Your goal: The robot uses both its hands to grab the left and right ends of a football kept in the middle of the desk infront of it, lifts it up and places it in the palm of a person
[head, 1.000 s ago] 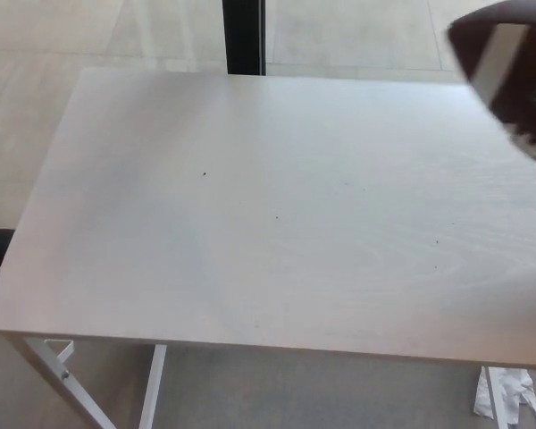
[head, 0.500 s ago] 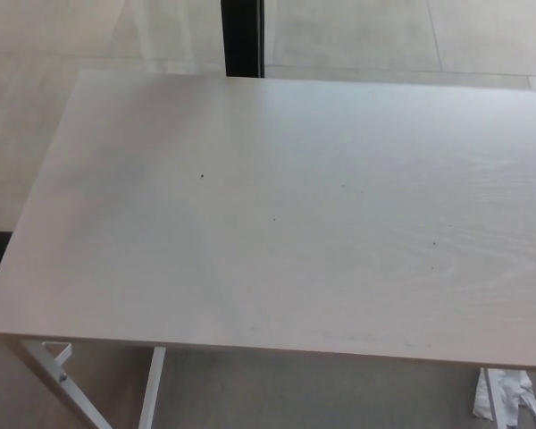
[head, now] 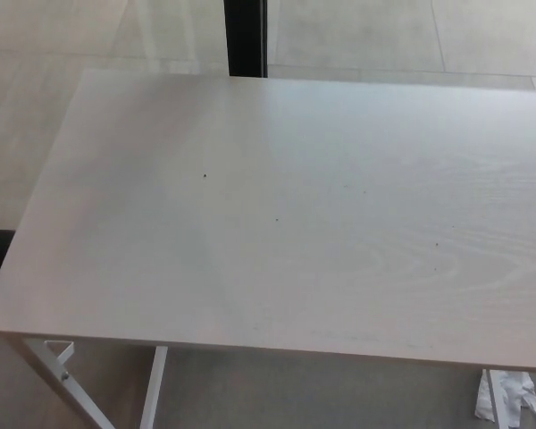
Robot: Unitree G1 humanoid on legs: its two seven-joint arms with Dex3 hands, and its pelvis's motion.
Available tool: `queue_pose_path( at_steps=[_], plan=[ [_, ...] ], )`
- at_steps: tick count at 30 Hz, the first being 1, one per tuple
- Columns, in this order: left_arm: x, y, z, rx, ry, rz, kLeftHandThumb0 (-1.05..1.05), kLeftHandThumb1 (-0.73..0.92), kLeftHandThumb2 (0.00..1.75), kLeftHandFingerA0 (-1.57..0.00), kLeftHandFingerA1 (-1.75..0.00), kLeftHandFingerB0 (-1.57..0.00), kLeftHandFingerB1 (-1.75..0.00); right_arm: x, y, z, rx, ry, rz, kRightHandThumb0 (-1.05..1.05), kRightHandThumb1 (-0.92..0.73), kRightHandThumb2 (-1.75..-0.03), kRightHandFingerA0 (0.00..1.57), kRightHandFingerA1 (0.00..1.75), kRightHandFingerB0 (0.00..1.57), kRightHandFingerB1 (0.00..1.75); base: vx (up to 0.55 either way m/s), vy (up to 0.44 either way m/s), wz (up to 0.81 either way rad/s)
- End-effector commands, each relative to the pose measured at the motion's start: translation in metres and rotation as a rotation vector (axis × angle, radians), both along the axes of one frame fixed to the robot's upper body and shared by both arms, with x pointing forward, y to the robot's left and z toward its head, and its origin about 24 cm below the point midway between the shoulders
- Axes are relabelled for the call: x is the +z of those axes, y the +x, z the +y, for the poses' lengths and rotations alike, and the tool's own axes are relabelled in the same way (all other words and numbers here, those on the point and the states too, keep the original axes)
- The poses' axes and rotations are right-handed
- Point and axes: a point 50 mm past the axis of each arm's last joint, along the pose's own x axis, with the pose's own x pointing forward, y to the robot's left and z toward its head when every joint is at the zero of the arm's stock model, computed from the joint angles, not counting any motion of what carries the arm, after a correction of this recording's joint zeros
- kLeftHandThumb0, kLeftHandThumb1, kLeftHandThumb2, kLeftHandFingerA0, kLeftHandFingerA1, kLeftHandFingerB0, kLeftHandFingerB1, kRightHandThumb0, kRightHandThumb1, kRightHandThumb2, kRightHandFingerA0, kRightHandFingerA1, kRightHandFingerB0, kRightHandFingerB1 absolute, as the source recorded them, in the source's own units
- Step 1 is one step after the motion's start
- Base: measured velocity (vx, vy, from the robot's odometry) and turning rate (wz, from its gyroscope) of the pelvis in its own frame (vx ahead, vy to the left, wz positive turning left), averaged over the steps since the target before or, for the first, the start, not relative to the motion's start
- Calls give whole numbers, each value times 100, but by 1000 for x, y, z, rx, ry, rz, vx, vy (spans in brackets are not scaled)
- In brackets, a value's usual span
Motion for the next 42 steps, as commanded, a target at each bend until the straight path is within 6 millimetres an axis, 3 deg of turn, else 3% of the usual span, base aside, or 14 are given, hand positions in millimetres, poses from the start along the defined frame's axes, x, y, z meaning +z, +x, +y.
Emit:
queue_pose_path(
  at_steps=[1, 6, 7, 8, 11, 16, 17, 21, 29, 32, 33, 36, 40, 42],
  plan=[
    [7, 0, 1, -2, 10, 10, -69, 63, 59, -68, -69, -36, -53, 9, 3, -5, 132, -64, 25, -63, -54, -85, 63, 77, 14, 44, 0, 0, 0],
    [6, 0, 3, -12, 17, 28, -70, 64, 60, -73, -68, -39, -53, 8, -2, -4, 180, -90, 97, -61, -66, -60, 64, 73, 18, 32, 0, 0, 0],
    [6, -1, 4, -30, 27, 35, -66, 51, 98, -78, -77, -31, -58, 8, -5, -4, 182, -85, 101, -62, -66, -60, 53, 69, 17, 32, 0, 0, 0],
    [7, 2, 4, -45, 36, 32, -72, 66, 61, -76, -66, -42, -53, 7, -6, -4, 187, -93, 108, -62, -67, -60, 51, 68, 18, 32, 0, 0, 0],
    [6, 7, 5, 9, 10, -20, -68, 65, 60, -78, -66, -49, -54, 4, -6, -5, 169, -99, 108, -60, -66, -60, 43, 71, 19, 32, 0, 0, 0],
    [-1, 12, -1, -43, 34, -22, -72, 66, 60, -84, -60, -54, -52, 9, -6, -11, 130, -160, 81, -58, -63, -59, 39, 71, 25, 33, 0, 0, 0],
    [1, 14, -2, -53, 36, -27, -71, 64, 59, -83, -61, -55, -52, 9, -6, -11, 141, -186, 83, -61, -49, -84, 44, 69, 20, 45, 0, 0, 0],
    [4, 17, 2, -48, 35, -56, -66, 57, 57, -73, -62, -55, -48, 7, -10, -10, 137, -190, 79, -53, -56, -57, 77, 85, 32, 31, 0, 0, 0],
    [10, 25, 7, -59, 87, -85, -69, 51, 59, -77, -62, -57, -50, 1, -11, -5, 165, -165, 95, -64, -47, -82, 62, 71, 22, 45, 0, 0, 0],
    [8, 28, 8, -58, 91, -80, -67, 52, 58, -75, -61, -54, -48, 1, -7, -4, 197, -177, 107, -60, -57, -58, 64, 67, 26, 33, 0, 0, 0],
    [7, 29, 7, -39, 76, -97, -65, 53, 57, -77, -62, -55, -49, 2, -4, -5, 216, -193, 130, -68, -48, -82, 90, 99, 26, 46, 0, 0, 0],
    [7, 25, 5, -65, 69, -72, -67, 50, 56, -81, -64, -54, -51, 2, -5, -7, 212, -187, 137, -59, -47, -85, 58, 81, 28, 47, 0, 0, 0],
    [7, 15, 0, -88, 43, -34, -65, 50, 55, -85, -63, -56, -52, 4, -14, -9, 180, -178, 109, -55, -56, -58, 61, 81, 37, 36, 0, 0, 0],
    [7, 11, -3, -107, 33, -5, -67, 42, 86, -81, -74, -54, -61, 7, -15, -9, 196, -188, 131, -58, -58, -58, 58, 80, 31, 35, 0, 0, 0]
  ],
)
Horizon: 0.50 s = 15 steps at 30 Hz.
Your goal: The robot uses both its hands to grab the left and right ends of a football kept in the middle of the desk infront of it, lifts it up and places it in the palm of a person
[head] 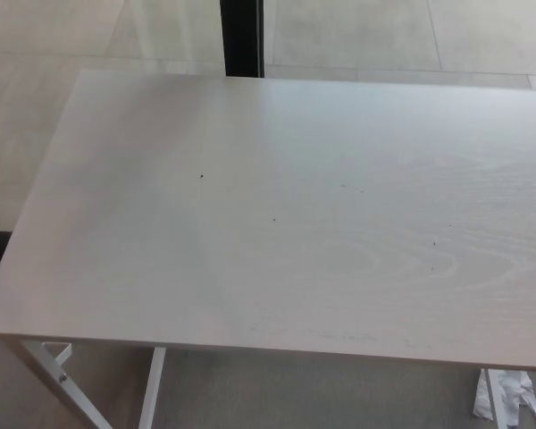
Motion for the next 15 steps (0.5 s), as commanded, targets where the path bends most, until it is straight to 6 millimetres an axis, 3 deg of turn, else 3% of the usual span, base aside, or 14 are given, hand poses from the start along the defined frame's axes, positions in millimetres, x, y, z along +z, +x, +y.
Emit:
queue_pose_path(
  at_steps=[1, 2, 3, 4, 5, 6, 8, 9, 10, 11, 12, 13, 14, 15],
  plan=[
    [2, -8, -3, -36, -12, 54, -67, 42, 86, -81, -74, -54, -61, 13, -2, -7, 17, -44, -4, -58, -58, -58, 58, 80, 31, 35, 0, 0, 0],
    [2, -10, -3, -47, 2, 56, -66, 52, 56, -86, -63, -65, -52, 12, 0, -6, 42, -61, 32, -58, -59, -58, 41, 68, 29, 34, 0, 0, 0],
    [1, -11, -2, -49, 6, 59, -66, 53, 56, -84, -63, -66, -52, 12, 0, -6, 46, -58, 31, -59, -59, -58, 43, 65, 28, 33, 0, 0, 0],
    [0, -11, -1, -29, 1, 54, -67, 53, 57, -81, -64, -62, -53, 11, 2, -5, 60, -57, 34, -60, -59, -58, 34, 65, 26, 33, 0, 0, 0],
    [0, -12, 0, -26, 4, 56, -66, 54, 57, -82, -63, -64, -52, 11, 4, -5, 77, -58, 41, -65, -46, -84, 29, 65, 18, 46, 0, 0, 0],
    [1, -12, 0, -28, 5, 54, -64, 52, 56, -81, -64, -68, -53, 10, 5, -5, 73, -57, 43, -61, -59, -58, 41, 66, 26, 34, 0, 0, 0],
    [2, -13, -2, -20, 0, 48, -61, 51, 55, -87, -65, -74, -55, 11, 6, -5, 73, -53, 34, -60, -59, -58, 39, 67, 26, 33, 0, 0, 0],
    [1, -17, -3, -19, -4, 58, -58, 50, 55, -88, -64, -76, -57, 12, 4, -6, 63, -51, 35, -62, -46, -83, 43, 68, 20, 45, 0, 0, 0],
    [1, -17, -3, 3, -27, 47, -56, 49, 54, -86, -65, -77, -58, 12, 4, -7, 49, -41, 21, -68, -48, -83, 48, 70, 22, 45, 0, 0, 0],
    [0, -23, -5, 10, -33, 56, -56, 49, 54, -86, -65, -77, -58, 14, 4, -8, 56, -46, 29, -68, -48, -83, 48, 70, 22, 45, 0, 0, 0],
    [0, -23, -6, 21, -33, 54, -51, 48, 54, -87, -65, -78, -59, 15, 5, -8, 61, -45, 28, -60, -57, -58, 41, 63, 27, 33, 0, 0, 0],
    [-1, -28, -7, 12, -32, 65, -55, 48, 54, -86, -64, -77, -57, 18, 4, -9, 70, -45, 27, -62, -45, -82, 44, 68, 21, 45, 0, 0, 0],
    [-1, -28, -8, 11, -32, 66, -55, 48, 54, -86, -64, -77, -57, 19, 4, -9, 71, -45, 27, -62, -45, -82, 44, 68, 21, 45, 0, 0, 0],
    [-1, -27, -7, 15, -27, 70, -64, 40, 84, -82, -75, -51, -61, 18, 5, -9, 94, -40, 38, -64, -56, -57, 41, 64, 25, 33, 0, 0, 0]
  ],
)
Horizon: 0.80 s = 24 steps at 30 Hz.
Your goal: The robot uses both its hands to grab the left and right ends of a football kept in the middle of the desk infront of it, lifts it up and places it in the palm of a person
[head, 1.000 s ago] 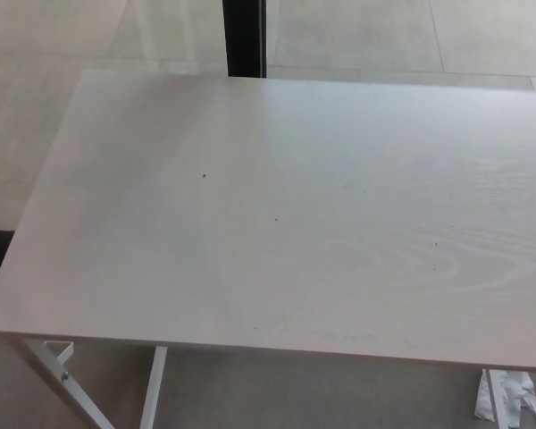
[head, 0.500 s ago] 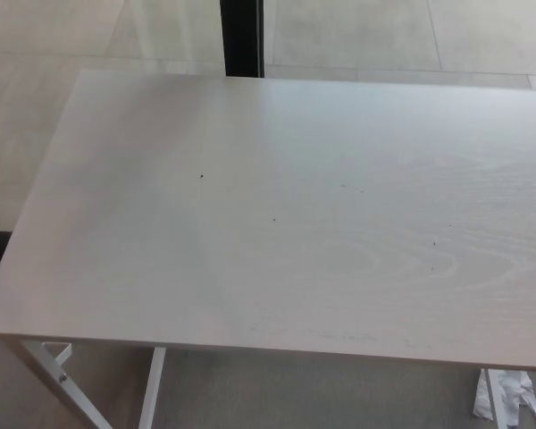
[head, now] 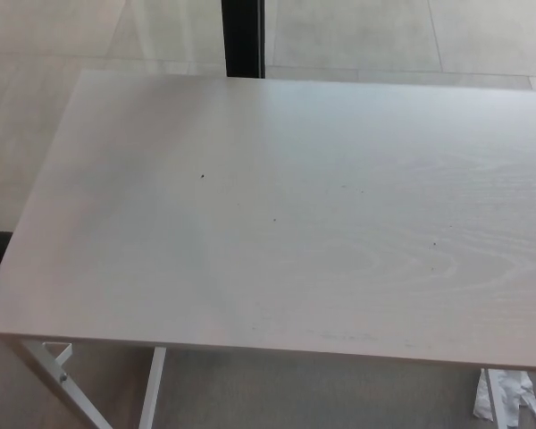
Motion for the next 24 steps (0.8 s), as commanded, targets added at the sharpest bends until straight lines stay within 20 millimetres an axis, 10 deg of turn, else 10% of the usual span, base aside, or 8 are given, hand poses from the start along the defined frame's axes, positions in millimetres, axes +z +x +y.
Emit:
queue_pose_path(
  at_steps=[1, 5, 8, 9, 12, 14, 20, 24],
  plan=[
    [0, -4, 1, 15, 1, 12, -64, 40, 84, -82, -75, -51, -61, 13, 5, -6, 57, -15, 12, -64, -56, -57, 41, 64, 25, 33, 0, 0, 0],
    [-1, 3, 8, 14, 37, 13, -83, 69, 61, -87, -61, -54, -53, 9, 5, -1, 197, 54, 142, -77, -46, -86, 24, 62, 4, 30, 0, 0, 0],
    [0, 6, 9, -15, 43, 5, -83, 62, 62, -88, -62, -54, -53, 8, 3, 0, 178, 57, 113, -83, -49, -83, 26, 64, 8, 36, 0, 0, 0],
    [1, 6, 9, -33, 43, 12, -77, 67, 60, -85, -60, -54, -51, 7, 4, -1, 126, 30, 59, -66, -54, -57, 40, 64, 19, 32, 0, 0, 0],
    [2, 14, 10, -43, 32, -18, -66, 57, 57, -81, -62, -60, -51, 7, 9, -2, -15, -84, -104, -53, -55, -57, 79, 71, 38, 33, 0, 0, 0],
    [4, 15, 11, -50, 51, -26, -61, 47, 55, -86, -61, -78, -52, 9, 8, -3, -93, -108, -195, -63, -47, -82, 49, 65, 34, 46, 0, 0, 0],
    [6, 19, 12, -16, 93, -50, -47, 33, 51, -96, -57, -77, -54, 10, 4, -2, -142, -139, -261, -39, -53, -56, 85, 66, 49, 36, 0, 0, 0],
    [5, 20, 14, 5, 104, -48, -61, 25, 64, -94, -61, -87, -60, 10, 8, -1, -119, -137, -242, -40, -53, -56, 80, 62, 45, 35, 0, 0, 0]
  ],
)
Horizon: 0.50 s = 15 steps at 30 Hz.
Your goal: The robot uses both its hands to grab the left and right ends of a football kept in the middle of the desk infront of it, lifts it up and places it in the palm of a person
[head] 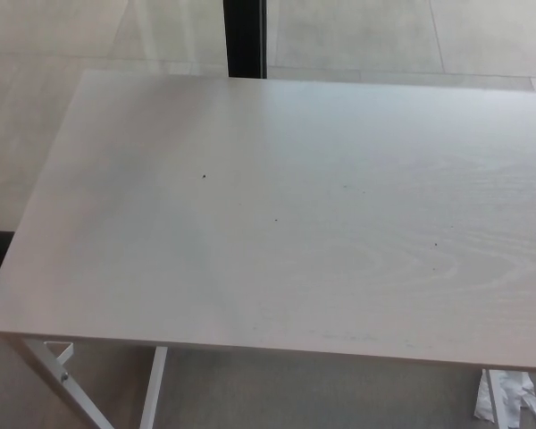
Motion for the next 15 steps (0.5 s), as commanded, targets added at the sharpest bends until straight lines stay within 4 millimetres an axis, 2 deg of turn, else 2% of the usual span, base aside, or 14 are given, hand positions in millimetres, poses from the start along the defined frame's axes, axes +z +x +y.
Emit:
queue_pose_path(
  at_steps=[1, 2, 3, 4, 5, 6, 7, 8, 10, 11, 13, 14, 15],
  plan=[
    [3, 3, 6, 14, 53, -7, -61, 25, 64, -94, -61, -87, -60, 2, 2, 0, -18, -42, -25, -40, -53, -56, 80, 62, 45, 35, 0, 0, 0],
    [3, 2, 6, -1, 62, 2, -59, 24, 67, -92, -64, -79, -62, 2, 3, 0, -6, -43, -12, -46, -43, -77, 58, 66, 37, 47, 0, 0, 0],
    [5, 4, 6, -4, 61, -5, -50, 32, 50, -97, -59, -79, -55, -1, 2, 0, -8, -27, 2, -49, -43, -76, 49, 62, 36, 46, 0, 0, 0],
    [5, 4, 7, -3, 62, 0, -49, 33, 51, -95, -60, -79, -55, -1, 2, 0, -1, -35, 30, -53, -44, -77, 49, 61, 35, 46, 0, 0, 0],
    [5, 5, 6, -15, 63, -1, -51, 34, 51, -95, -60, -78, -55, -1, 2, 0, 7, -33, 25, -44, -53, -56, 50, 55, 40, 32, 0, 0, 0],
    [5, 5, 7, -21, 64, 3, -52, 34, 51, -96, -60, -78, -55, -1, 2, 0, 7, -38, 33, -52, -43, -77, 45, 61, 32, 45, 0, 0, 0],
    [3, 5, 8, -13, 57, 9, -50, 35, 52, -94, -59, -79, -54, -2, 4, 0, 2, -38, 32, -52, -43, -78, 59, 66, 35, 47, 0, 0, 0],
    [4, 6, 8, -5, 56, 8, -51, 34, 51, -96, -60, -79, -55, -2, 5, 0, -1, -37, 30, -44, -53, -56, 75, 64, 41, 34, 0, 0, 0],
    [5, 6, 7, -8, 45, -1, -50, 35, 51, -93, -61, -76, -55, -2, 5, 0, 5, -35, 29, -45, -53, -56, 74, 64, 41, 33, 0, 0, 0],
    [5, 5, 7, -2, 36, -2, -51, 35, 51, -92, -61, -72, -54, -2, 5, 0, 6, -38, 35, -53, -42, -78, 63, 67, 34, 47, 0, 0, 0],
    [4, 3, 6, 4, 28, 5, -51, 35, 51, -92, -60, -76, -54, 0, 4, -2, 6, -41, 43, -55, -43, -78, 60, 64, 33, 46, 0, 0, 0],
    [3, 3, 6, 4, 30, 12, -53, 35, 51, -92, -60, -74, -54, -1, 4, -2, 9, -36, 53, -48, -54, -57, 60, 60, 37, 32, 0, 0, 0],
    [2, 3, 6, 0, 29, 14, -55, 36, 51, -90, -60, -73, -53, -1, 4, -2, 15, -34, 60, -48, -55, -56, 58, 59, 34, 32, 0, 0, 0]
  ],
)
